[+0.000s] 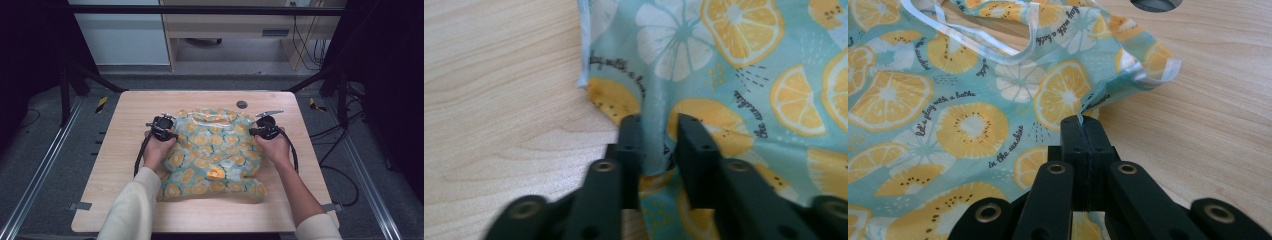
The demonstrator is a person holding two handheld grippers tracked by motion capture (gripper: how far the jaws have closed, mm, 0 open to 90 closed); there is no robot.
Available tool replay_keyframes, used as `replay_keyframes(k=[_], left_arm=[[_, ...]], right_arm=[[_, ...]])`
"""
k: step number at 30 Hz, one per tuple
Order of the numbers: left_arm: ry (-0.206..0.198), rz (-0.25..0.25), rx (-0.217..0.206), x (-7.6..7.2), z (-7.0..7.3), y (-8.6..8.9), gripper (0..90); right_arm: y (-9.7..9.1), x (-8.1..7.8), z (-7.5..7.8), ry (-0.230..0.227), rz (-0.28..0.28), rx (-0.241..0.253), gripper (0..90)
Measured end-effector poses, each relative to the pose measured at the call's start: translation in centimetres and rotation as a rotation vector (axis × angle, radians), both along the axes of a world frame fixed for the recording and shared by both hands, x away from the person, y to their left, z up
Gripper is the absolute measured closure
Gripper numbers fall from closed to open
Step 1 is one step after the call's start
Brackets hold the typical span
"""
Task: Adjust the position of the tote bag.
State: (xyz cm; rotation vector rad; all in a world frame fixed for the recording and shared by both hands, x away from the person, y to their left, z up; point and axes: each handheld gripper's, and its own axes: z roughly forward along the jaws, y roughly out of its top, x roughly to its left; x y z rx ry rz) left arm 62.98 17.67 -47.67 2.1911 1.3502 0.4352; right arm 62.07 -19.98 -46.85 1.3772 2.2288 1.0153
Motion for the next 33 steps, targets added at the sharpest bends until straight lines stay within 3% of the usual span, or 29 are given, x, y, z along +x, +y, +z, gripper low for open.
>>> replay_keyframes(k=[2,5,9,18,27,33], left_arm=[[0.001,-0.014,-0.005,0.0,0.1,0.0,84.5],[-0.040,-0.009,-0.009,-0.2,0.6,0.1,88.5],[-0.080,-0.017,-0.001,-0.5,1.3,0.2,89.3],[-0.151,-0.037,0.003,-1.7,4.2,0.6,89.7],[-0.197,-0.060,0.028,-2.6,6.5,0.4,89.8],[-0.215,-0.067,0.046,-2.8,7.1,0.3,89.9]], right_arm=[[0.0,0.0,0.1,-0.003,-0.006,-0.009,90.0],[-0.1,-0.1,0.4,-0.033,-0.011,-0.026,90.0],[-0.1,-0.3,0.8,-0.062,-0.011,-0.041,90.0],[-1.3,-1.2,2.8,-0.113,-0.027,-0.008,90.0],[-1.7,-2.0,5.4,-0.162,-0.015,-0.008,90.0],[-1.7,-2.1,6.8,-0.189,-0.005,-0.018,90.0]])
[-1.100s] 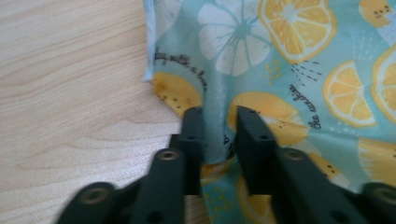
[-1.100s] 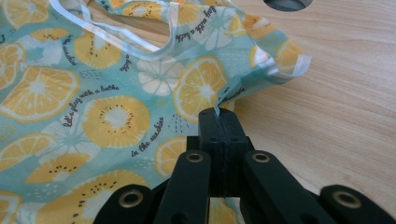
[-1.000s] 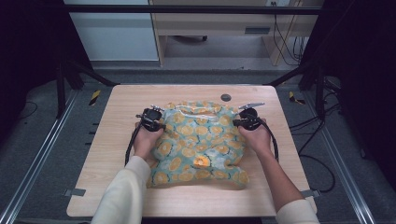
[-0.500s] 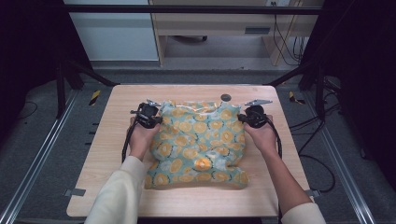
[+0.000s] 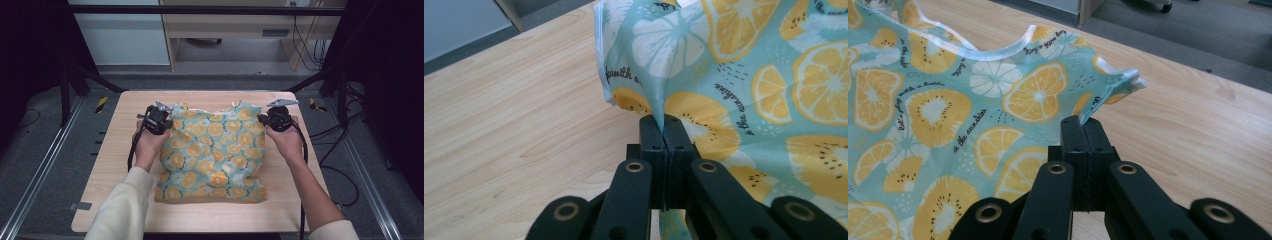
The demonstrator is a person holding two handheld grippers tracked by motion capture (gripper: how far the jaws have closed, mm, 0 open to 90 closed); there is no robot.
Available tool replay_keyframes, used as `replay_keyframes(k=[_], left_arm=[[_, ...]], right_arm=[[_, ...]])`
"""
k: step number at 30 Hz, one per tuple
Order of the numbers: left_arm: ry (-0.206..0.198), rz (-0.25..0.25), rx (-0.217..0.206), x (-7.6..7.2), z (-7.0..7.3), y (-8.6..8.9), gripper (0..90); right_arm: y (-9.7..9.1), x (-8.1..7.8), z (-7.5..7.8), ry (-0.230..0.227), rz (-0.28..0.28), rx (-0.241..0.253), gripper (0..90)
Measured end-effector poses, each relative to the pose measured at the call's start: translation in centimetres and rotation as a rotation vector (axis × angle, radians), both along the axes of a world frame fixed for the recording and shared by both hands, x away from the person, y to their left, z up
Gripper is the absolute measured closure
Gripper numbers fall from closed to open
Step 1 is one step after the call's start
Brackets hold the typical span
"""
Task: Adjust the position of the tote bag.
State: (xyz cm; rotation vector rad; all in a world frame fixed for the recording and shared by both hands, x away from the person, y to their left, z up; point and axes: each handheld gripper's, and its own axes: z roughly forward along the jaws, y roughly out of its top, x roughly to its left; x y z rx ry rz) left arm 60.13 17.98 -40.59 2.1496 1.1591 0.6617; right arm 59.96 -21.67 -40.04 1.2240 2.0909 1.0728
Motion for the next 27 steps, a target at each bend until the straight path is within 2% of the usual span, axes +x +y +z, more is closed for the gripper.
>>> replay_keyframes(k=[6,7,8,12,15,27], left_arm=[[-0.019,-0.007,-0.001,-0.6,0.5,0.0,89.8],[-0.039,-0.016,0.000,-1.1,1.0,0.1,89.8],[-0.039,-0.016,0.000,-1.1,1.0,0.1,89.8],[-0.088,-0.029,-0.006,-2.5,2.1,0.3,89.7],[-0.104,-0.046,0.006,-3.3,2.6,0.4,89.7],[-0.125,-0.070,0.028,-4.4,2.8,0.7,89.7]], right_arm=[[0.0,-0.5,0.7,-0.015,0.007,-0.006,90.0],[0.0,-0.8,0.9,-0.027,0.016,-0.010,90.0],[0.0,-1.1,1.0,-0.038,0.025,-0.015,90.0],[-0.1,-2.2,1.6,-0.061,0.040,-0.013,90.0],[-0.3,-2.9,1.9,-0.079,0.049,-0.014,90.0],[-0.6,-4.0,1.9,-0.084,0.068,-0.020,90.0]])
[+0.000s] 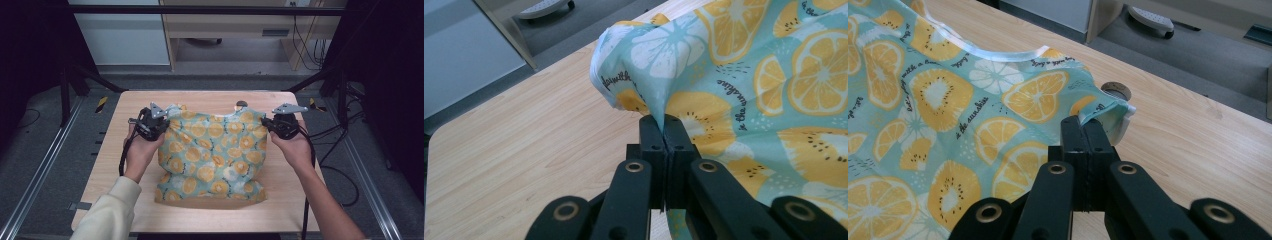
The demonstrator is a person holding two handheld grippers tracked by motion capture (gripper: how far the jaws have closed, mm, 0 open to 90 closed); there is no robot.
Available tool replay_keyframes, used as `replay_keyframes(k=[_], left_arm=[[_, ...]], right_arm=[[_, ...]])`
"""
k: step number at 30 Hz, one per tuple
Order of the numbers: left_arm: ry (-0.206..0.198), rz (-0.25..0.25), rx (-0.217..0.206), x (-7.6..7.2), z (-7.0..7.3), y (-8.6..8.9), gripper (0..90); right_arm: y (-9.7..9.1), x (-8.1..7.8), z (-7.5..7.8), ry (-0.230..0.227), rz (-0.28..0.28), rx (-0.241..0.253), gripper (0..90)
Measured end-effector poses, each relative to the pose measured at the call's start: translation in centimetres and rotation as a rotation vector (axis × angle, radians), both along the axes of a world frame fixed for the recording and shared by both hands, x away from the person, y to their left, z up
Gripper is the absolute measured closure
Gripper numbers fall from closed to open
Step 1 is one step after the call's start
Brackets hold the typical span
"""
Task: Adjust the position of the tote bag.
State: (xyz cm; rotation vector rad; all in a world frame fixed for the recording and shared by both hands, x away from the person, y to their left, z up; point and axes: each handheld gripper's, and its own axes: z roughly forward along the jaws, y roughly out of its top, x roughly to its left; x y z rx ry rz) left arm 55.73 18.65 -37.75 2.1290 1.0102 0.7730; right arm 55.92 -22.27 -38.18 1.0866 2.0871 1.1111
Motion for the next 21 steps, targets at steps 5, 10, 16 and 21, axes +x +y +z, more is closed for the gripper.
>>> replay_keyframes(k=[5,10,16,21], left_arm=[[-0.009,-0.013,-0.009,-1.1,0.1,0.2,89.8],[-0.050,-0.041,0.016,-3.0,0.4,0.1,89.7],[-0.090,-0.088,0.014,-5.9,-0.1,0.1,89.7],[-0.100,-0.110,-0.018,-7.9,-0.5,0.5,89.7]], right_arm=[[-0.1,-1.0,0.2,-0.011,0.005,0.022,90.0],[-0.4,-2.9,0.4,-0.038,0.026,0.035,90.0],[-0.5,-4.9,-0.1,-0.053,0.045,0.050,90.0],[-0.5,-6.7,-0.5,-0.064,0.070,0.060,90.0]])
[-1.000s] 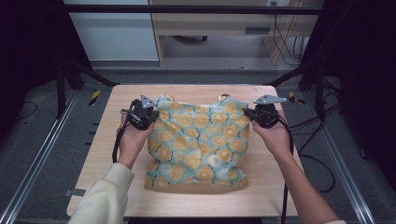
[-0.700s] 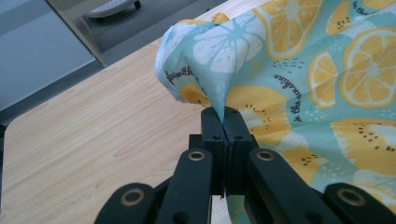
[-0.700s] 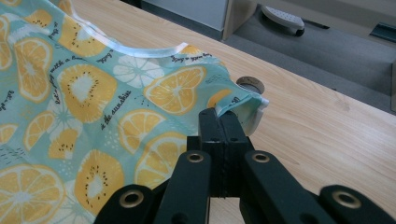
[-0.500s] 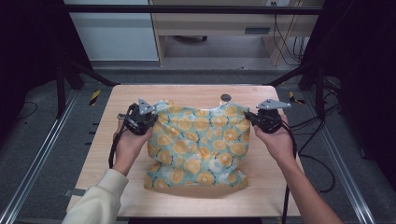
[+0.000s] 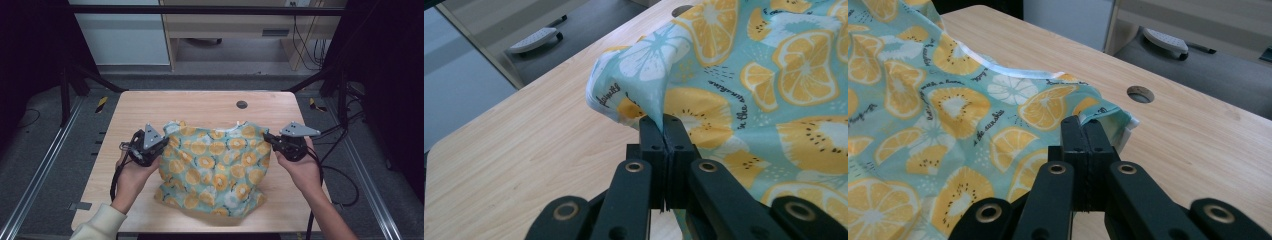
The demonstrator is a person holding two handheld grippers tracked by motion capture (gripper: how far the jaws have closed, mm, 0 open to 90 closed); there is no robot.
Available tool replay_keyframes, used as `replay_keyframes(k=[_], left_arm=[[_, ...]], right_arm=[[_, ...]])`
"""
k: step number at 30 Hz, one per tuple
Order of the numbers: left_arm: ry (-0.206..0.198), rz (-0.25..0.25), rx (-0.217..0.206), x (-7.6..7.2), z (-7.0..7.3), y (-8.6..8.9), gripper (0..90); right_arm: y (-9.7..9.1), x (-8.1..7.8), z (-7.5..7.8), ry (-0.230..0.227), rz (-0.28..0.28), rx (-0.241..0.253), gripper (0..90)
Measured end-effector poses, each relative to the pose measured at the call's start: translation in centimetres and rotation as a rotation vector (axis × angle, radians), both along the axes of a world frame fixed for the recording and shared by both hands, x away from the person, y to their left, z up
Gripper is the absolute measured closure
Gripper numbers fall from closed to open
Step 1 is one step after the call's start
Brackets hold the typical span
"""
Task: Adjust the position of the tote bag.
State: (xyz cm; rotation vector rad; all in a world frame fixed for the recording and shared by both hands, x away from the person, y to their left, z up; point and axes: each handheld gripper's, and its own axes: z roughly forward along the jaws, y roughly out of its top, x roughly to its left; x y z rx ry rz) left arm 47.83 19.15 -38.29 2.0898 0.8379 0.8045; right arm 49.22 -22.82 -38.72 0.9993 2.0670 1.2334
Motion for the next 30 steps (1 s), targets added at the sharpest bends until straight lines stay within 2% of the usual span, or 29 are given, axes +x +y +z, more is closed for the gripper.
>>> replay_keyframes(k=[3,4,5,11,13,15,17,24,30], left_arm=[[-0.014,-0.011,-0.014,-1.0,-0.1,0.2,89.6],[-0.021,-0.020,-0.031,-1.9,-0.3,0.4,89.6],[-0.021,-0.020,-0.031,-1.9,-0.3,0.4,89.7],[-0.040,-0.047,-0.067,-4.3,-1.0,0.7,89.6],[-0.045,-0.052,-0.076,-4.6,-1.0,0.7,89.7],[-0.055,-0.074,-0.100,-5.7,-1.2,0.8,89.6],[-0.059,-0.085,-0.106,-6.2,-1.3,0.8,89.6],[-0.055,-0.104,-0.090,-6.9,-1.7,0.7,89.5],[-0.041,-0.130,-0.051,-8.1,-3.4,1.1,89.5]], right_arm=[[0.0,-1.0,-0.2,-0.006,0.007,0.009,90.0],[-0.1,-1.3,-0.2,-0.008,0.008,0.017,90.0],[-0.1,-1.3,-0.2,-0.008,0.008,0.017,90.0],[-0.4,-3.5,-0.5,-0.030,0.031,0.047,90.0],[-0.4,-3.7,-0.5,-0.031,0.033,0.048,90.0],[-0.6,-4.7,-0.5,-0.033,0.047,0.057,90.0],[-0.8,-5.4,-0.6,-0.037,0.052,0.064,90.0],[-1.1,-6.5,-0.5,-0.042,0.065,0.073,90.0],[-1.4,-7.8,-0.7,-0.039,0.095,0.089,90.0]])
